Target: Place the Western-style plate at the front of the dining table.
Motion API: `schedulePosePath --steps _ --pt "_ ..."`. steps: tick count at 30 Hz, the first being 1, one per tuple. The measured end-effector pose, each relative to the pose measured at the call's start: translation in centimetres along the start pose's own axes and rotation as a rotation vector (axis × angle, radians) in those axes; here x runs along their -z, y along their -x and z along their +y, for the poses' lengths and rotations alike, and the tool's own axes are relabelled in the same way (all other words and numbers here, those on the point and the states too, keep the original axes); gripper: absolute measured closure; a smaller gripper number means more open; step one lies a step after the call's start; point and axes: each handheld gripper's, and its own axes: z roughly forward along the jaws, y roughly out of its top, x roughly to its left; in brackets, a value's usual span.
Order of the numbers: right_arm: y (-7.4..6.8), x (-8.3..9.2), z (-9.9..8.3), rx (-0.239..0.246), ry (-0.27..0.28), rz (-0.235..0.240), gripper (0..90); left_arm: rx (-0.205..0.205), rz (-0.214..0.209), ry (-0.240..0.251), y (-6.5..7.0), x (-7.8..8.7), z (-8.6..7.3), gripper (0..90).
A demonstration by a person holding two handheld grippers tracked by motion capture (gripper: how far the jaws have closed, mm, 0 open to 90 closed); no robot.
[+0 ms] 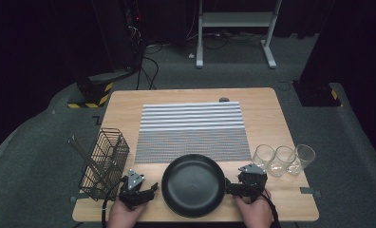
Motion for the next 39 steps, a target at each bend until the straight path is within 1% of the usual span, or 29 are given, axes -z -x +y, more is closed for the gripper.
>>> schedulePosePath --steps 7,17,19,21,28,29,30,35,36,37,38,39 --pt "-0.16 0.25 -0.15 0.026 0.023 0.024 9.1 -0.001 0.001 0.001 0.02 0.00 -0.01 33.1" --pt "-0.14 0.28 -0.17 0.029 0.025 0.026 9.6 -0.002 0.001 0.000 0.03 0.04 -0.04 33.4" --pt "-0.14 0.28 -0.17 0.028 0.025 0.025 10.3 -0.002 0.000 -0.001 0.04 0.07 -0.06 33.4" --pt "-0.11 0.35 -0.21 0.020 0.033 0.020 13.6 -0.002 0.000 0.000 0.04 0.07 -0.06 33.4" --pt "-0.09 0.35 -0.19 0.020 0.034 0.020 14.8 -0.002 0.000 0.000 0.04 0.07 -0.06 33.7" --pt "-0.10 0.44 -0.24 0.022 0.041 0.018 18.7 0.000 0.002 0.001 0.03 0.07 -0.06 34.2" --pt "-0.10 0.44 -0.24 0.022 0.041 0.018 18.7 -0.001 0.003 0.001 0.01 0.08 -0.06 34.2" --pt "-0.06 0.63 -0.36 0.006 0.057 0.003 28.9 0.004 0.008 0.002 -0.05 0.10 -0.06 36.1" --pt "-0.06 0.63 -0.36 0.006 0.057 0.003 28.9 0.004 0.008 0.002 -0.05 0.10 -0.06 36.8" --pt "-0.06 0.70 -0.42 0.007 0.063 0.000 33.1 0.006 0.008 0.004 -0.06 0.09 -0.06 37.2" --pt "-0.06 0.70 -0.42 0.007 0.063 0.000 33.1 0.006 0.008 0.004 -0.08 0.09 -0.06 37.2" --pt "-0.04 0.73 -0.44 0.006 0.068 -0.002 35.8 0.006 0.008 0.004 -0.07 0.09 -0.06 37.2"
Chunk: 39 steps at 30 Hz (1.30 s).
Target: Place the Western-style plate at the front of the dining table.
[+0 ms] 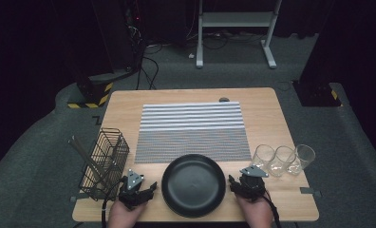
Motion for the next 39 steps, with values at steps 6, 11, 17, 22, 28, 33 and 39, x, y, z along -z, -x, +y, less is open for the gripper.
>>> schedulePosePath --steps 6,11,17,22,28,33,39 --pt "0.0 0.0 0.0 -0.001 0.004 -0.005 41.2 0.000 -0.001 0.000 0.0 0.0 0.0 37.3" --pt "0.0 0.1 -0.1 0.001 0.012 -0.007 48.7 -0.002 0.000 0.000 0.0 0.0 0.0 37.3" --pt "-0.2 0.9 -0.3 0.025 0.050 -0.047 58.7 -0.005 -0.001 0.001 0.0 0.0 0.1 38.5" --pt "0.2 1.4 -0.1 -0.005 0.063 -0.029 64.3 -0.005 -0.002 0.000 0.0 0.0 0.1 38.9" --pt "0.1 1.9 0.1 -0.009 0.072 0.000 68.1 -0.002 0.004 0.002 0.0 0.0 0.0 40.2" --pt "0.2 2.4 0.4 -0.032 0.082 0.022 72.7 -0.001 0.003 0.005 0.0 0.0 0.0 43.5" --pt "0.5 3.0 0.8 -0.056 0.091 0.043 77.8 0.001 0.007 0.002 0.1 0.1 0.0 43.5"
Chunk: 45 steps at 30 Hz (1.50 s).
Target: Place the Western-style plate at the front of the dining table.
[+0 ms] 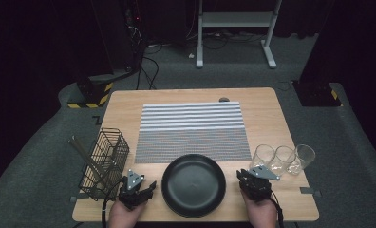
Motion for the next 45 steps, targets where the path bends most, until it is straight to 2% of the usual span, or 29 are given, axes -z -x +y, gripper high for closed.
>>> schedulePosePath --steps 5,16,19,22,23,28,32,34,38,45 --pt "-0.4 0.5 0.6 0.007 0.007 0.039 78.3 0.002 0.001 0.001 0.0 0.0 0.0 43.5" --pt "-1.5 0.8 1.6 0.018 0.014 0.085 73.7 0.008 0.005 0.003 0.0 0.1 -0.1 43.5" --pt "-1.7 0.4 2.2 0.000 0.004 0.128 71.2 0.008 0.005 0.004 0.0 0.1 -0.1 43.5" --pt "-1.8 0.0 2.5 0.007 -0.007 0.148 70.6 0.007 0.005 0.003 0.0 0.1 -0.1 43.5" --pt "-1.8 -0.2 2.8 0.000 -0.010 0.170 70.1 0.008 0.005 0.004 0.0 0.1 -0.1 43.6" --pt "-1.9 -0.6 2.7 -0.009 -0.020 0.215 70.2 0.009 0.006 0.004 0.0 0.1 -0.1 43.6" --pt "-2.0 -0.6 2.3 -0.019 -0.021 0.235 69.0 0.009 0.006 0.004 0.0 0.1 -0.1 43.6" --pt "-1.9 -0.4 2.2 -0.035 -0.014 0.238 68.9 0.008 0.007 0.004 0.0 0.1 -0.1 43.6" --pt "-1.5 -0.3 1.9 -0.099 -0.022 0.277 70.6 0.009 0.008 0.004 0.0 0.1 -0.1 43.6" --pt "-1.2 -0.5 1.6 -0.141 -0.043 0.301 72.9 0.010 0.009 0.004 0.0 0.1 -0.1 43.6"
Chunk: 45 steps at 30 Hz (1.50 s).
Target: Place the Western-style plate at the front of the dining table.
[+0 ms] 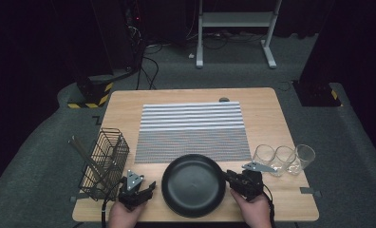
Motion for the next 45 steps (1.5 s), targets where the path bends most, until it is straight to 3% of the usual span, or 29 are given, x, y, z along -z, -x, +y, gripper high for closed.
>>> schedulePosePath --steps 17,24,30,32,33,37,41,45 --pt "0.0 -0.4 -0.2 -0.062 -0.017 0.035 75.8 0.000 0.003 0.000 0.0 0.0 0.0 43.7" --pt "0.4 -0.5 -0.3 -0.138 -0.025 0.071 74.4 -0.008 -0.002 -0.005 -0.1 0.0 0.1 43.9" --pt "0.4 -0.6 -0.3 -0.141 -0.027 0.075 73.3 -0.041 0.025 -0.029 0.2 0.1 0.4 44.1" --pt "0.5 -0.6 -0.4 -0.140 -0.027 0.081 71.9 0.007 -0.017 -0.038 0.5 0.3 0.7 47.3" --pt "0.5 -0.6 -0.4 -0.138 -0.026 0.082 71.5 0.007 -0.017 -0.038 0.5 0.3 0.7 47.5" --pt "0.4 -0.5 -0.4 -0.127 -0.026 0.080 70.9 -0.025 0.016 -0.010 1.6 1.3 1.6 49.3" --pt "0.4 -0.5 -0.4 -0.115 -0.028 0.078 71.1 -0.010 0.010 0.002 1.8 2.0 2.2 50.9" --pt "0.4 -0.5 -0.4 -0.110 -0.029 0.076 71.2 0.007 0.008 0.024 1.8 2.6 2.6 58.1"
